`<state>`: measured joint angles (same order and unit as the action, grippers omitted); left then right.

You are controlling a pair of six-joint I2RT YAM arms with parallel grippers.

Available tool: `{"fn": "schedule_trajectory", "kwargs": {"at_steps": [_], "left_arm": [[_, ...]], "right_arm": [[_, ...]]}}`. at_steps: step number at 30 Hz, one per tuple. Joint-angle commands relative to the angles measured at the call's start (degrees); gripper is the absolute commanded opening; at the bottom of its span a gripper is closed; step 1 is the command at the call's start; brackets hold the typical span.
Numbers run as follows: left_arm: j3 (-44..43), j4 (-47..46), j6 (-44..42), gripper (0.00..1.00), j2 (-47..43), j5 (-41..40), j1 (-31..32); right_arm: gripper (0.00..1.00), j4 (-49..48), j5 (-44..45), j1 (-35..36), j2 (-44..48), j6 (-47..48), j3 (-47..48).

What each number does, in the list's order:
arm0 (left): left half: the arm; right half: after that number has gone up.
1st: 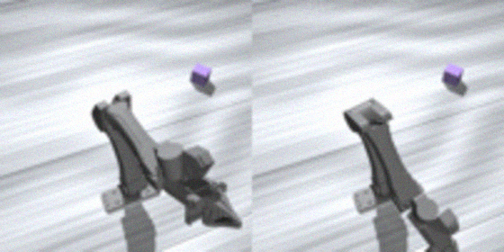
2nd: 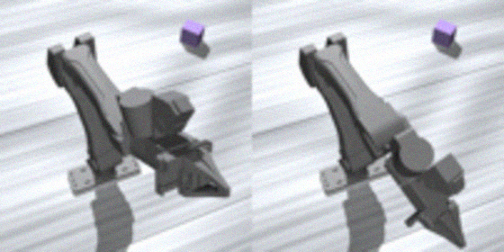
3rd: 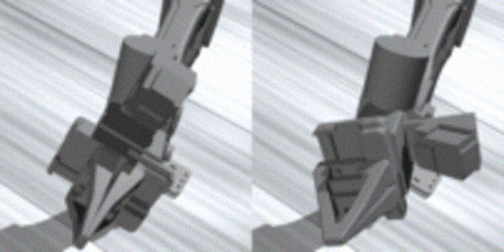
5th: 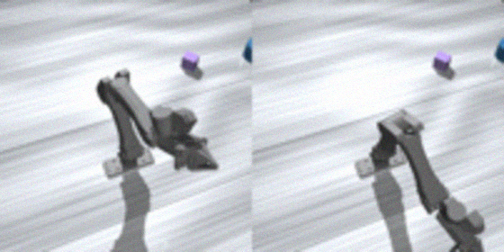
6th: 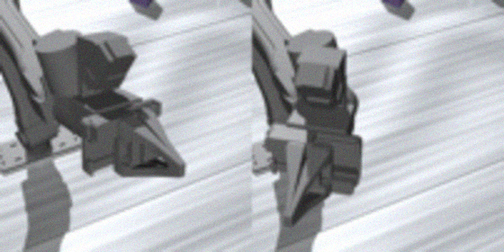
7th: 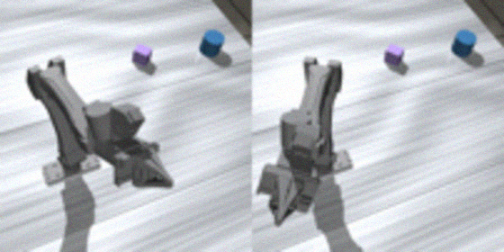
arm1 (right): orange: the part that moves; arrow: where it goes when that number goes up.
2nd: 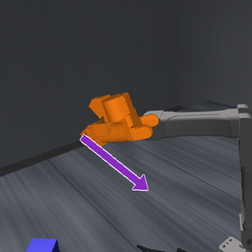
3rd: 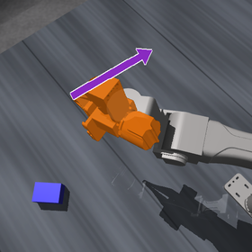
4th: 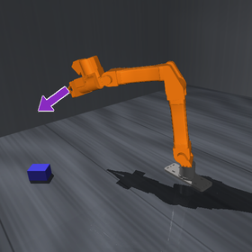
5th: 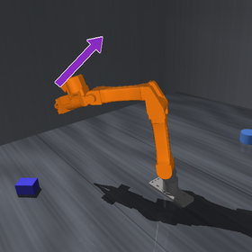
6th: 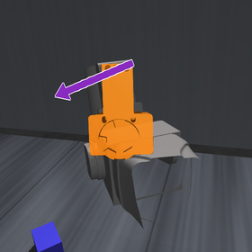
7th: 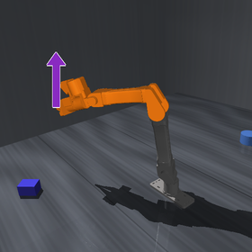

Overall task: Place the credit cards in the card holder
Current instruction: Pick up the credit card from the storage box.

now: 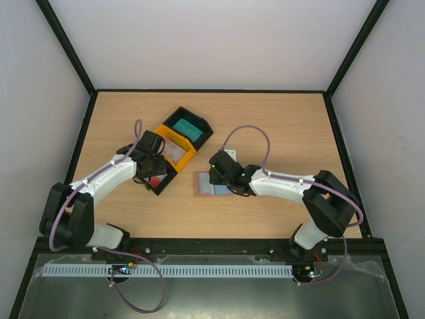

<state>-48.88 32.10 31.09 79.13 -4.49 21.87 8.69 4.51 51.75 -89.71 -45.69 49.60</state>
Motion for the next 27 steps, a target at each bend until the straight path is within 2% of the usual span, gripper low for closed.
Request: {"fn": "schedule_trajectory", "kwargs": {"at_steps": [1, 6, 13, 22, 27], "left_arm": [[-1.7, 0.1, -2.9, 0.48, 1.8, 0.1, 0.1], [-0.5, -2.1, -5.4, 0.49, 2.6, 4.5, -0.2], [-1.1, 2.2, -6.7, 0.48, 4.1, 4.6, -3.2], [-0.3, 0.2, -7.8, 0.52, 5.4, 8.9, -6.6], [-0.4, 0.0, -8.9, 0.51, 8.1, 9.7, -7.8]], "right_arm": [[0.53, -3.2, -4.2, -0.1, -0.7, -1.5, 1.9], [0.52, -16.1, -16.2, -0.1, -5.6, -5.5, 1.0], [0.52, -27.1, -25.7, 0.2, -13.3, -11.8, 3.9], [0.52, -27.1, -28.0, 0.6, -17.2, -12.3, 8.5], [0.48, -25.8, -28.1, 1.2, -19.9, -12.7, 11.0]]}}
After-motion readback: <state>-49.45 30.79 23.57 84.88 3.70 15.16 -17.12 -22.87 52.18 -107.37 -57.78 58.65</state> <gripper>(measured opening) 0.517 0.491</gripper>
